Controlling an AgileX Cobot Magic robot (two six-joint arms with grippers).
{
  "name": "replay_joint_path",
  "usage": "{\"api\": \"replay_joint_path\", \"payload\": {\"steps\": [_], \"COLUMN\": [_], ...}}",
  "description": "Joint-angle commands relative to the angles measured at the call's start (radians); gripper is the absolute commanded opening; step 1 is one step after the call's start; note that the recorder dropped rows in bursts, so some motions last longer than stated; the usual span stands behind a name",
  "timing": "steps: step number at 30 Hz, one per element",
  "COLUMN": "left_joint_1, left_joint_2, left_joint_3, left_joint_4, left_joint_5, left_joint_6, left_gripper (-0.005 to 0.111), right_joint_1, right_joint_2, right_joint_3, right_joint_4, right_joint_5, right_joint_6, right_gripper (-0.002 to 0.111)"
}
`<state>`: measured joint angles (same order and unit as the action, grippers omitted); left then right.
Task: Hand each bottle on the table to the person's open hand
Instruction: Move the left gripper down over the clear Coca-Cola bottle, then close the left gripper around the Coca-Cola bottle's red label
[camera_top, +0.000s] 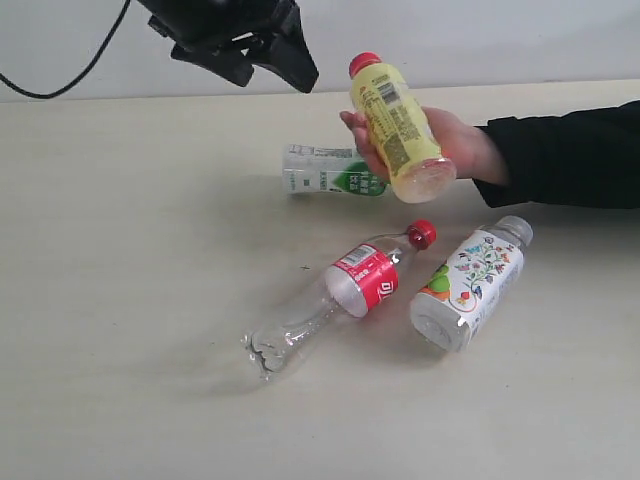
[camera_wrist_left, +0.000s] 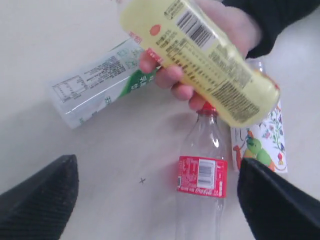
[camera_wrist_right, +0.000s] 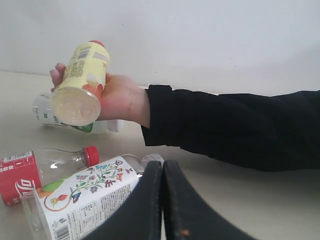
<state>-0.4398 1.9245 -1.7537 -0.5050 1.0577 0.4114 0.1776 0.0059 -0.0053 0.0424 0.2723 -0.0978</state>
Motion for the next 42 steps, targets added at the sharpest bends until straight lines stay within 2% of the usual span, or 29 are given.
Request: {"api": "replay_joint_path", "payload": {"steps": [1, 5, 9, 14, 20, 26, 34, 42], "left_joint_1": [0.002, -0.019, -0.055, -0.128, -0.226, -0.320, -0.410, -0.480], "left_joint_2": [-0.054, -0.070, -0.074, -0.076, -0.076, -0.076, -0.074, -0.074], "left_joint_3": [-0.006, -0.003, -0.003, -0.003, -0.003, -0.003, -0.001, 0.093], "left_joint_4": [0.030, 0.048, 0.134, 0.284, 0.384, 0.568, 0.574, 0.576], "left_joint_5": [0.062, 0.108, 0.117, 0.119, 0.131, 0.150, 0.163, 0.163], "left_joint_6": [0.108, 0.149, 0.117, 0.021, -0.064, -0.205, -0.347, -0.337], "left_gripper": [0.082, 0.082, 0.082, 0.082, 0.082, 0.082, 0.082, 0.082], "right_joint_1": [-0.003, -0.003, -0.003, -0.003, -0.003, -0.003, -0.003, -0.003], "right_joint_2": [-0.006, -0.006, -0.006, -0.006, -0.006, -0.006, -0.006, -0.006], "right_joint_3": [0.005, 0.005, 0.005, 0.005, 0.005, 0.005, 0.005, 0.005], "right_joint_4": [0.005, 0.005, 0.005, 0.005, 0.005, 0.005, 0.005, 0.005], "right_joint_5": [-0.005, -0.005, -0.005, -0.005, -0.005, -0.005, -0.005, -0.005], "right_joint_6": [-0.004, -0.004, -0.004, -0.004, -0.004, -0.004, -0.004, -0.004], "right_gripper": [0.000, 0.000, 0.000, 0.000, 0.000, 0.000, 0.000, 0.000]}}
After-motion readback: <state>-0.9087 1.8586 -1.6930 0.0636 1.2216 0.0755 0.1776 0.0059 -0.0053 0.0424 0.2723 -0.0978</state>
